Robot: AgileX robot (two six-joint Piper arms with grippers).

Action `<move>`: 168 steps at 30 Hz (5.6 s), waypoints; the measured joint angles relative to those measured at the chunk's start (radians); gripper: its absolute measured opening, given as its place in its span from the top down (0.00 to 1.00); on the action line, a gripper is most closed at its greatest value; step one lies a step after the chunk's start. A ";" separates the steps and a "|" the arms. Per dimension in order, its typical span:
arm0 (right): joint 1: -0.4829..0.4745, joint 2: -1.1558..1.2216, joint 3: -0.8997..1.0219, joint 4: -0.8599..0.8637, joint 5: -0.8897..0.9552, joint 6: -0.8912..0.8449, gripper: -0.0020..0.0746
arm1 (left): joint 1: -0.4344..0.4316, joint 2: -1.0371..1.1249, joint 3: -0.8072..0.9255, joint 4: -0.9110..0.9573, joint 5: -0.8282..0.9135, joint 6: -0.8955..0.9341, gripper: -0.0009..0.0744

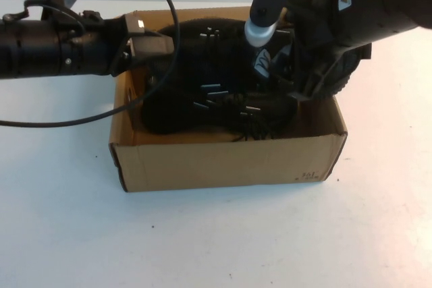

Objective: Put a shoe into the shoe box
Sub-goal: Hand over the shoe, then place the shoe in the shoe box

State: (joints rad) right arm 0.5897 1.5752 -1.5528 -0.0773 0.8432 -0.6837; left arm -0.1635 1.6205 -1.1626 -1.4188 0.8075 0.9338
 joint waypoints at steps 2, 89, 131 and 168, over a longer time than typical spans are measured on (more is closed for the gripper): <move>-0.002 -0.015 0.000 0.064 0.010 -0.030 0.20 | 0.009 0.000 0.000 -0.013 0.008 0.013 0.85; -0.309 0.147 -0.008 1.106 0.196 0.241 0.29 | 0.016 0.000 0.000 -0.108 0.082 0.099 0.85; -0.321 0.216 -0.008 1.185 0.234 0.282 0.97 | 0.303 0.000 -0.007 -0.246 0.360 0.121 0.25; -0.197 0.456 -0.008 1.141 0.156 0.372 0.97 | 0.304 0.000 -0.007 -0.247 0.368 0.119 0.24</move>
State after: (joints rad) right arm 0.3925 2.0310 -1.5610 1.0637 0.9997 -0.3116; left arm 0.1408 1.6205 -1.1696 -1.6663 1.1753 1.0533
